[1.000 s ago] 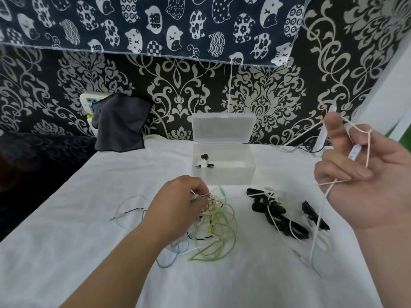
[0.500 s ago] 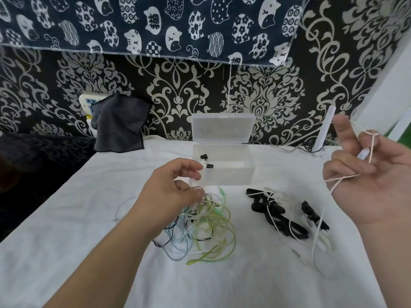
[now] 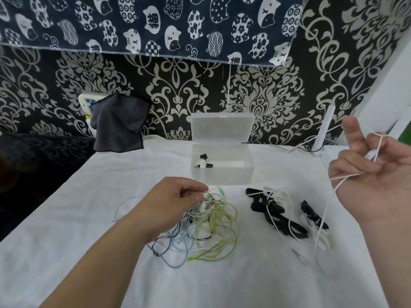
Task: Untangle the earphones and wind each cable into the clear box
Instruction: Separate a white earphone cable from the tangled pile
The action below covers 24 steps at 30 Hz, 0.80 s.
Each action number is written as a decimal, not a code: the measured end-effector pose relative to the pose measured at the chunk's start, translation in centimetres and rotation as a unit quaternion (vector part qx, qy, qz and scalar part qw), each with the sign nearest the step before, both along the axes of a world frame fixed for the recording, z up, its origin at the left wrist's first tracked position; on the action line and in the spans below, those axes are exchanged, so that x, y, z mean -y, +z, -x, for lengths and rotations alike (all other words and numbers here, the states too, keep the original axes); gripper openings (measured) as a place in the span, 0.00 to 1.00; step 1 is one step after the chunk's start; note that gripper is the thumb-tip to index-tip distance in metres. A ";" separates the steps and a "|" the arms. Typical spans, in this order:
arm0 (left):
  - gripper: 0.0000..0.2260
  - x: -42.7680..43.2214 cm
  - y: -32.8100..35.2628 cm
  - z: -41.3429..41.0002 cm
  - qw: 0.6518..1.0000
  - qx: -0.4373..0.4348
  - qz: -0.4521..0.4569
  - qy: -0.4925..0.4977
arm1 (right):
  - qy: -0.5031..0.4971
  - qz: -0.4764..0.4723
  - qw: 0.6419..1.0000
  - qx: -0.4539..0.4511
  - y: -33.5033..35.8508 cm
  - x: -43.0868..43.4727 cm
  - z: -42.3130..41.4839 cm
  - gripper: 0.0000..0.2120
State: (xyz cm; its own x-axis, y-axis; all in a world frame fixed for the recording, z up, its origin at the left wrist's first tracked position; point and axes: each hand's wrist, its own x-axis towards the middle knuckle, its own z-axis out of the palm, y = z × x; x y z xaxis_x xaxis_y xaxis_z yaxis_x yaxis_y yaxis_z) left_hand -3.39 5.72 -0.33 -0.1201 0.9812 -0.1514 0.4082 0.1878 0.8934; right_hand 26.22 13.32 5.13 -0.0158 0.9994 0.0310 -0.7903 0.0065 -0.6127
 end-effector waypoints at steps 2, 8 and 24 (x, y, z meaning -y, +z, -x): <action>0.07 -0.1 -0.2 0.0 1.000 -0.016 -0.003 -0.005 | 0.000 0.000 1.000 0.004 -0.1 -0.1 -0.1 0.05; 0.06 -0.4 -0.2 0.4 0.994 0.107 0.014 0.016 | -0.019 0.026 0.999 0.012 -0.3 -0.2 -0.4 0.04; 0.17 -0.8 0.0 0.2 0.958 0.244 0.049 0.140 | -0.062 0.091 0.992 0.056 -0.6 -0.3 -0.1 0.06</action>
